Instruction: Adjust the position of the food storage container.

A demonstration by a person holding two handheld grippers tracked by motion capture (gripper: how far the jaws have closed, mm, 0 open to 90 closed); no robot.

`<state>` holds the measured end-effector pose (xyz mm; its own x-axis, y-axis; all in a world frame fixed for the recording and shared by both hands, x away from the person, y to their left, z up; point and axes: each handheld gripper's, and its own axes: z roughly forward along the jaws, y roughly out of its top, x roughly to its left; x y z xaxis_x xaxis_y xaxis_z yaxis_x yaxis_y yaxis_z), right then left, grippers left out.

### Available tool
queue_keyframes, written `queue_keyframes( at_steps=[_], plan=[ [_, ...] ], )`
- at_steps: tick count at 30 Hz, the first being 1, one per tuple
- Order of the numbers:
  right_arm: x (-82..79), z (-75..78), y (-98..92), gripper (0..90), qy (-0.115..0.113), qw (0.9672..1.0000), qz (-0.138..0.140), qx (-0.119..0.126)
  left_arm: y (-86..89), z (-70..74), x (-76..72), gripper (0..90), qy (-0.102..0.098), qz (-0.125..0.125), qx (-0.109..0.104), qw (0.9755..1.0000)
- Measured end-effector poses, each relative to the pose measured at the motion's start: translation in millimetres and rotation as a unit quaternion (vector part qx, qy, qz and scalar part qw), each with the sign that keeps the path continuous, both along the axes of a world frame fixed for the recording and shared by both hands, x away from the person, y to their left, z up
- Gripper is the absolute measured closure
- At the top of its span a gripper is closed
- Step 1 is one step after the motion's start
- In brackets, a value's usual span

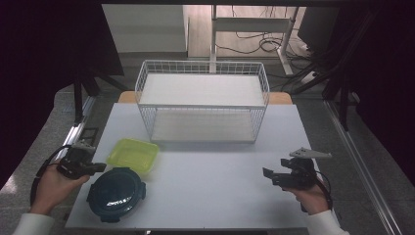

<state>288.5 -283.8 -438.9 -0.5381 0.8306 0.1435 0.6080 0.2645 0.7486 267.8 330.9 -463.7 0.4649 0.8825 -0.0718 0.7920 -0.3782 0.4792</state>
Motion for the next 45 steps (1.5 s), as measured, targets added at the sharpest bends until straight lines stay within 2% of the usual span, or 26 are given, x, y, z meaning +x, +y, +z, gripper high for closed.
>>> queue_keyframes(
  at_steps=[5, 11, 19, 31, 35, 38, 41, 45],
  plan=[
    [0.1, -1.6, 0.3, 18.3, 0.002, 1.0000, -0.001, -0.002, -1.0, -6.8, -0.7, 90.0, 0.009, -0.012, 0.014, 0.9998],
    [0.5, -2.2, 1.8, 18.3, 0.002, 1.0000, 0.001, -0.003, -3.7, -9.6, -2.1, 90.0, 0.006, -0.020, 0.029, 0.9994],
    [0.6, -2.6, 3.9, 18.3, 0.003, 1.0000, 0.004, -0.004, -6.5, -10.2, -4.6, 90.0, 0.002, -0.030, 0.026, 0.9992],
    [1.1, -3.8, 5.3, 18.3, 0.006, 0.9999, 0.005, -0.007, -22.8, -10.7, -10.1, 90.0, 0.000, -0.047, 0.016, 0.9988],
    [1.5, -4.7, 5.0, 18.2, 0.009, 0.9999, 0.001, -0.008, -22.9, -11.2, -10.0, 90.0, 0.000, -0.042, 0.009, 0.9991],
    [1.8, -4.3, 4.5, 18.2, 0.008, 0.9999, 0.001, -0.008, -17.8, -9.8, -11.3, 90.0, -0.001, -0.035, -0.009, 0.9993],
    [1.7, -4.2, 4.0, 18.2, 0.007, 0.9999, -0.001, -0.007, -5.1, -6.5, -14.9, 90.0, -0.007, -0.008, -0.022, 0.9997],
    [1.2, -4.2, 3.9, 18.2, 0.007, 0.9999, -0.002, -0.008, 6.3, -4.3, -26.1, 90.0, -0.005, 0.014, -0.021, 0.9997]
  ],
)
